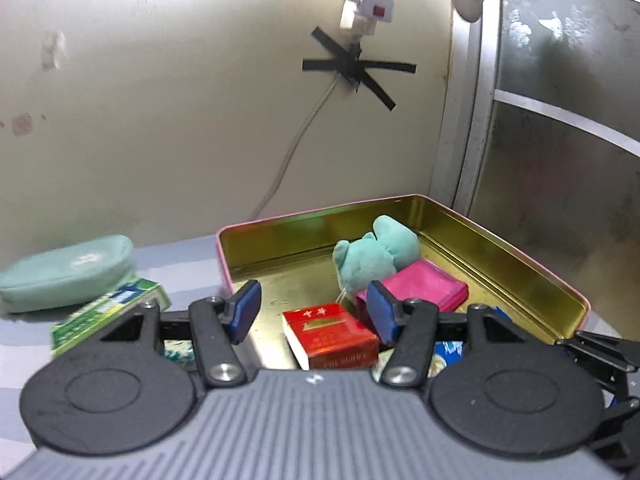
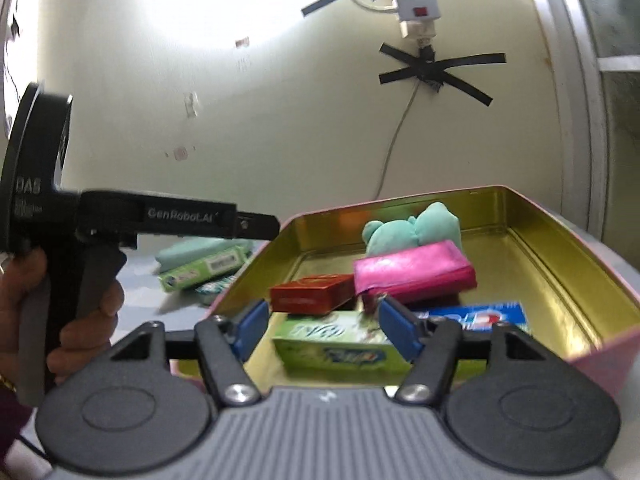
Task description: Organize objects
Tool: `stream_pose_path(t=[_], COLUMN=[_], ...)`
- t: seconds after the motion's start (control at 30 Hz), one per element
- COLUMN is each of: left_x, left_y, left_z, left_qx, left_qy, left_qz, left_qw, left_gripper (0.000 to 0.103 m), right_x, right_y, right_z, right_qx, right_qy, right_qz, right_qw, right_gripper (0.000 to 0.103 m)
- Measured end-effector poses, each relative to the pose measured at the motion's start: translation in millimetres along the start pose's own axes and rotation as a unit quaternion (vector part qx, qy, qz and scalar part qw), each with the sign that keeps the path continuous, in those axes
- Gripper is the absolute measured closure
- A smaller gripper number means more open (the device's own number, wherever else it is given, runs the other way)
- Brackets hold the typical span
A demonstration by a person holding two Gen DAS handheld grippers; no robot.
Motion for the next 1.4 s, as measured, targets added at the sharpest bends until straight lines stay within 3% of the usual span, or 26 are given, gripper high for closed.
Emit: stream_pose_path(t=[0.13, 0.47, 0.7, 0.8, 1.27, 1.4], left_x=[8, 33, 49, 57, 84, 88], left_y=[20, 51, 59, 61, 57, 56], left_z=[2, 23, 53, 65, 125, 131], left_qx=[-0.015, -0.058, -0.083, -0.094, -0.15, -0.152], left_qy=[-0.007, -0.026, -0.009, 0.001, 0.04, 0.053], left_qz=[0.003, 0.007, 0.017, 0.019, 0.037, 0.041], left_qw=[0.9999, 0.9979, 0.9963, 0.9953, 0.9871, 0.9861], left_gripper=[0.042, 0.042, 0.041, 0.036, 0.036, 0.036], right_x=[3, -4, -7, -7, -1, 0], right_y=[15, 23, 21, 18, 10, 10], right_z=[8, 32, 60, 68, 100, 98], right_qx=[0.007, 0.006, 0.001, 0.001, 0.011, 0.027], right_qy=[-0.008, -0.002, 0.024, 0.03, 0.07, 0.063], right_qz=[-0.022, -0.022, -0.02, -0.018, -0.028, -0.033], right_qw=[1.0, 1.0, 1.0, 0.999, 0.997, 0.997], right_gripper=[0.04, 0.039, 0.039, 0.039, 0.039, 0.039])
Point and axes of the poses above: each gripper's, at about its wrist camera, not at the fingertips, and y roughly against the way its jaws point, z to its left, x to its underside, the point moved 7 cm from there along -y, roughly the way its jaws point, and after that the axes turned 5 degrees about y, right-handed, at the moved point
